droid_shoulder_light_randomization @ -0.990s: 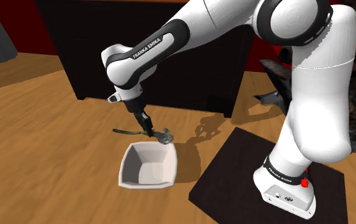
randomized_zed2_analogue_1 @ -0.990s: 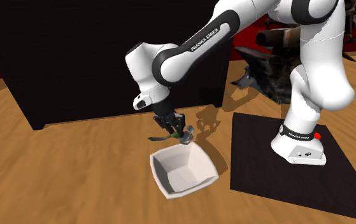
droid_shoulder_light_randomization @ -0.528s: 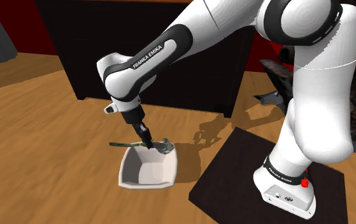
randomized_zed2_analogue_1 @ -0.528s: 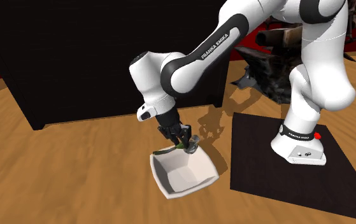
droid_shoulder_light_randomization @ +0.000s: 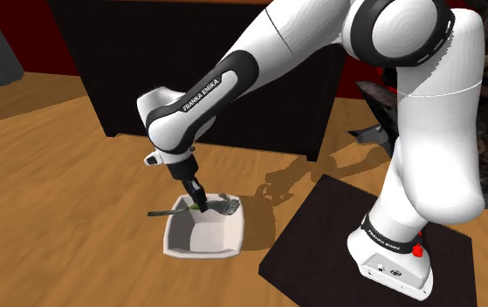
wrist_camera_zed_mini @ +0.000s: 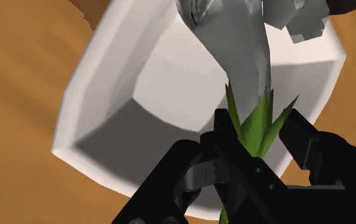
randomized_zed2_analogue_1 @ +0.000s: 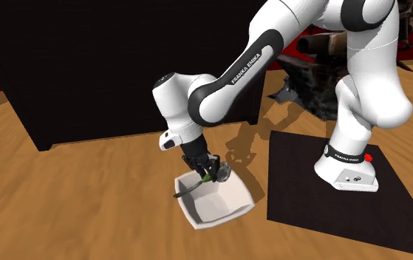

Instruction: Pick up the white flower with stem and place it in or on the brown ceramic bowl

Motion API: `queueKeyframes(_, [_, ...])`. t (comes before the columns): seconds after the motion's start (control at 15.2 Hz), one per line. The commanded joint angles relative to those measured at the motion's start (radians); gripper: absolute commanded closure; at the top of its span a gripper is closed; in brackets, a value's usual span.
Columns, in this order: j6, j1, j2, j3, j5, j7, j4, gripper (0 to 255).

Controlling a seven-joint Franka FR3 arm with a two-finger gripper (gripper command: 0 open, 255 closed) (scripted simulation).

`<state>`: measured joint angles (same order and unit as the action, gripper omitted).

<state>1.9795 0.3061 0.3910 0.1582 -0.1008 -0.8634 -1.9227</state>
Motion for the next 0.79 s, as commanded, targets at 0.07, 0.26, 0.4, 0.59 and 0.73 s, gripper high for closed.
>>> queueKeyframes(0.07, [0.011,0.0,0.038,-0.005,0.007,0.003,-0.008,255])
queueKeyframes(0.26, [0.017,0.0,0.043,-0.004,0.008,0.003,-0.009,255])
queueKeyframes(0.4, [0.017,-0.001,0.043,-0.004,0.008,0.003,-0.009,255])
queueKeyframes(0.59, [0.018,-0.002,0.043,-0.002,0.009,0.004,-0.009,255])
queueKeyframes(0.73, [0.01,-0.001,0.048,-0.002,0.01,0.005,0.003,0])
